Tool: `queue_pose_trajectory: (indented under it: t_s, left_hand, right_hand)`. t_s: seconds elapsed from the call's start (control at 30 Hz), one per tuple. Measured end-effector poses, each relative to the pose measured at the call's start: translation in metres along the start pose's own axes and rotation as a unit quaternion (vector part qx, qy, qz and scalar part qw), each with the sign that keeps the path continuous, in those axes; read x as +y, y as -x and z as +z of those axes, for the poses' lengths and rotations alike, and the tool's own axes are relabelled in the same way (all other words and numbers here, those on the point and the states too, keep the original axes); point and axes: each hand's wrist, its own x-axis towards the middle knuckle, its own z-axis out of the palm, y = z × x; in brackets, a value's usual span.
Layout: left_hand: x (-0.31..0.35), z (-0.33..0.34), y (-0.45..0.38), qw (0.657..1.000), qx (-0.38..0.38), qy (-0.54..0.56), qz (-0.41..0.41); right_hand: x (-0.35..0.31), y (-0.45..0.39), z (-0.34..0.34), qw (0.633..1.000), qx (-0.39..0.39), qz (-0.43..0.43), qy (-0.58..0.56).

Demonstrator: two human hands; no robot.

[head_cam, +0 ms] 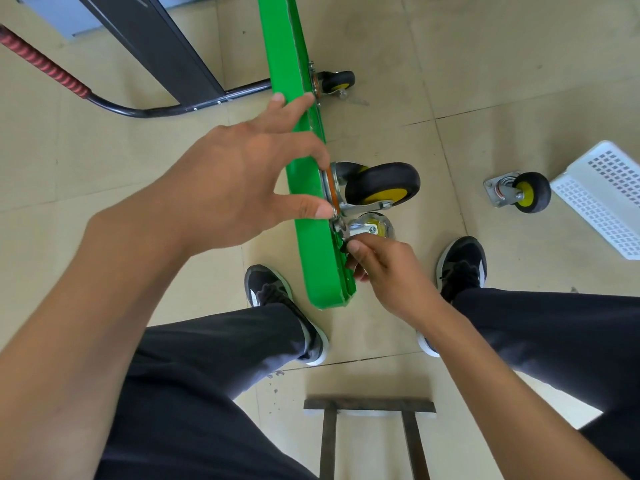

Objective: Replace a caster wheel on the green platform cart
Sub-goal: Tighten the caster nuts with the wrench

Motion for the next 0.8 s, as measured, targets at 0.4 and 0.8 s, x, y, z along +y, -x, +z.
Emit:
queue_pose_trajectory:
  t_s: [0.4,0.8]
  left_hand:
    - [-0.001,0.001,0.000,1.000,0.001,-0.018,0.005]
    - [-0.002,0.002,-0.001,1.000,0.011,-0.007,0.012]
  right_hand:
    - [-0.006,-0.003,0.013,0.990,0.067,-0.009,0.123]
    - [-0.059,0.004,-0.008,0.913,-0.049,0.247,-0.319]
